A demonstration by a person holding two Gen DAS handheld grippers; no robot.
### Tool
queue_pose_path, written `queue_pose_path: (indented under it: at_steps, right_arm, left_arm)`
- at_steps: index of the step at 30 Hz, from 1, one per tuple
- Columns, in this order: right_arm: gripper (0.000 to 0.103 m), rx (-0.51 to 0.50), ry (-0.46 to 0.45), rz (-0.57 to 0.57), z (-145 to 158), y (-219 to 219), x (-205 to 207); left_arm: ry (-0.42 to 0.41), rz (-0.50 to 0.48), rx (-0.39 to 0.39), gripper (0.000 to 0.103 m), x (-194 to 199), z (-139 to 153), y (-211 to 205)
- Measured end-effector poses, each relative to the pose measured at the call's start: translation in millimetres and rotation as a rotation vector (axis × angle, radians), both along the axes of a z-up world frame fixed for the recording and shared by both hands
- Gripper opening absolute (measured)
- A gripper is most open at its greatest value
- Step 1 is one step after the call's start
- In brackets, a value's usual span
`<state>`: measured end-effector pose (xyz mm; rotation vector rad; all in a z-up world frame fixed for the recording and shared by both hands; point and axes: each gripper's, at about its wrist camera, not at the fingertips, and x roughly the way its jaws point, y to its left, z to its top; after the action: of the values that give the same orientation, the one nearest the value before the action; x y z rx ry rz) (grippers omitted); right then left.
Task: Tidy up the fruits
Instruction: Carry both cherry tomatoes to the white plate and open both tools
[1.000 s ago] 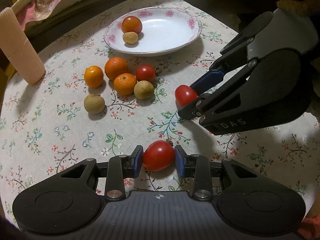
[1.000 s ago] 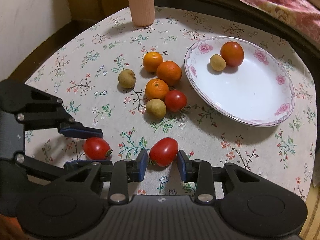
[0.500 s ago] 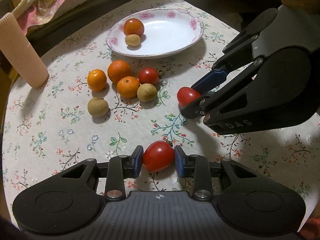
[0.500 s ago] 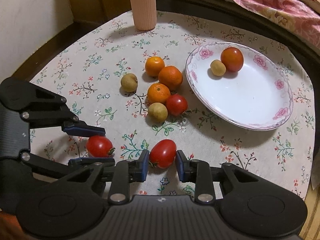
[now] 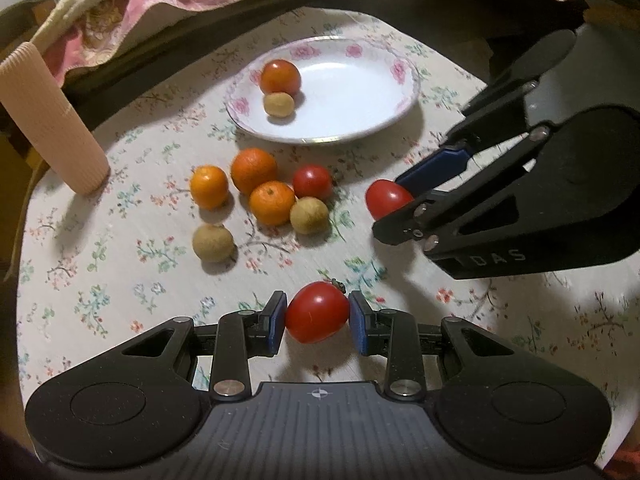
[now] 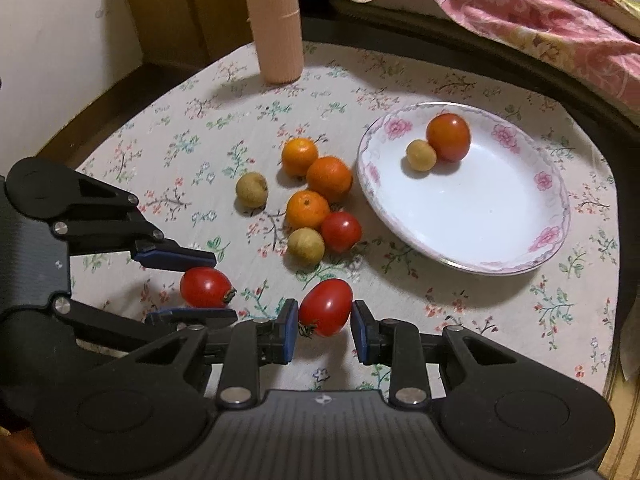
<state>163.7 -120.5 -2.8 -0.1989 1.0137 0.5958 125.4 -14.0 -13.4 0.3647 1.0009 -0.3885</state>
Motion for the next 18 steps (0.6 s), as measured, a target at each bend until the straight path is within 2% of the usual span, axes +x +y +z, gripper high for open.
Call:
queue_pose_path:
  at_steps: [8,18]
  right_arm:
    - [0.031,0.023,-0.025,-0.039,11,-9,9]
    - [0.031,0.056,-0.054,-0.147,23,-34,32]
  left_arm:
    - [-0.043,0.014,-0.02,0.041,15,15,-7]
    - [-0.077,0.02,-0.046,0.041,43,24,-25]
